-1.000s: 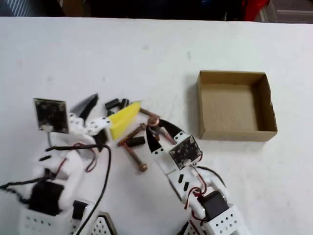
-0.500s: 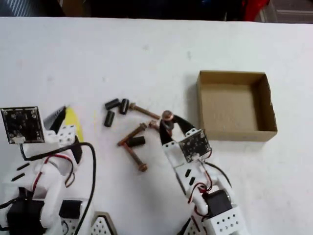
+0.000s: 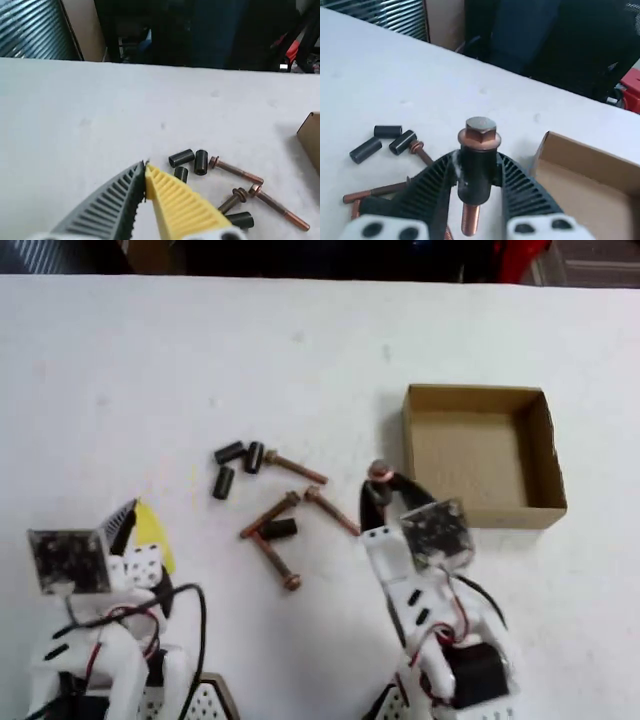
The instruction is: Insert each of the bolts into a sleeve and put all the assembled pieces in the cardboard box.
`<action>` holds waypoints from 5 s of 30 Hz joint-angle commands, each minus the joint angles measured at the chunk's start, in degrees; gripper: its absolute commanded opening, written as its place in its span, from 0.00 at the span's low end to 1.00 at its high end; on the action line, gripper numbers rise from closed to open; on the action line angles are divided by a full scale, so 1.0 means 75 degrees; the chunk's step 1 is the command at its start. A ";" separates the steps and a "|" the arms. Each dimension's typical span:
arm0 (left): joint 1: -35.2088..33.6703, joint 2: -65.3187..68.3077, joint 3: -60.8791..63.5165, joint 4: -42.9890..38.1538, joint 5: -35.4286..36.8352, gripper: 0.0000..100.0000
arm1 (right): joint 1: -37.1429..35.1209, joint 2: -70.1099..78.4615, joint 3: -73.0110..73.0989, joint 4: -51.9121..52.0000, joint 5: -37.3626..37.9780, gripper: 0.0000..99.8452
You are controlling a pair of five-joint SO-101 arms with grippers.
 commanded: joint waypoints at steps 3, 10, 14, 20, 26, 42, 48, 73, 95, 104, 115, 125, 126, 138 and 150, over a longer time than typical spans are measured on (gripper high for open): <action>-0.0018 -0.0041 0.0598 0.0012 -0.0082 0.02 | 0.0744 0.1366 -0.2415 0.0557 0.0070 0.02; -0.0041 -0.0041 0.2344 -0.1160 -0.0070 0.02 | 0.1741 0.4741 -0.4114 0.0557 0.0105 0.02; -0.0041 -0.0041 0.3071 -0.1594 -0.0082 0.02 | 0.2444 0.6453 -0.4747 0.0557 0.0117 0.02; -0.0041 -0.0041 0.3915 -0.2004 -0.0082 0.02 | 0.3042 0.8680 -0.5509 0.0522 0.0117 0.02; -0.0053 -0.0041 0.4396 -0.1969 -0.0105 0.02 | 0.3089 1.1001 -0.6927 0.0522 0.0117 0.02; -0.0053 -0.0029 0.4653 -0.1817 -0.0117 0.02 | 0.3100 1.6182 -0.9928 0.0568 0.0117 0.02; -0.0053 -0.0029 0.4653 -0.1817 -0.0129 0.02 | 0.3018 1.6803 -1.0385 0.0568 0.0117 0.04; -0.0053 -0.0029 0.4278 -0.1231 -0.0129 0.02 | 0.1471 1.6791 -1.6363 0.6265 0.0117 0.12; -0.0053 -0.0029 0.4302 -0.1219 -0.0129 0.02 | -0.1412 1.2677 -1.6680 0.6804 0.0047 0.12; -0.0393 -0.0029 0.4278 -0.1219 -0.0129 0.02 | -0.1600 1.0579 -1.2952 0.6535 0.0082 0.12; -0.0721 -0.0029 0.4314 -0.1160 -0.0129 0.02 | -0.2245 0.9618 -0.8662 0.5046 0.0094 0.12; -0.0733 -0.0029 0.4396 -0.1231 -0.0129 0.02 | -0.2585 1.0122 -0.6025 0.2444 0.0926 0.12; -0.0733 -0.0029 0.4396 -0.1231 -0.0129 0.02 | -0.2585 1.0274 -0.5931 0.2315 0.1383 0.12; -0.0791 -0.0029 0.4396 -0.1231 -0.0129 0.02 | -0.2819 1.1950 -0.5790 0.0955 0.4853 0.12; -0.1577 -0.0029 0.4384 -0.1606 -0.0141 0.02 | -0.3241 1.2935 -0.5837 0.0803 0.5896 0.12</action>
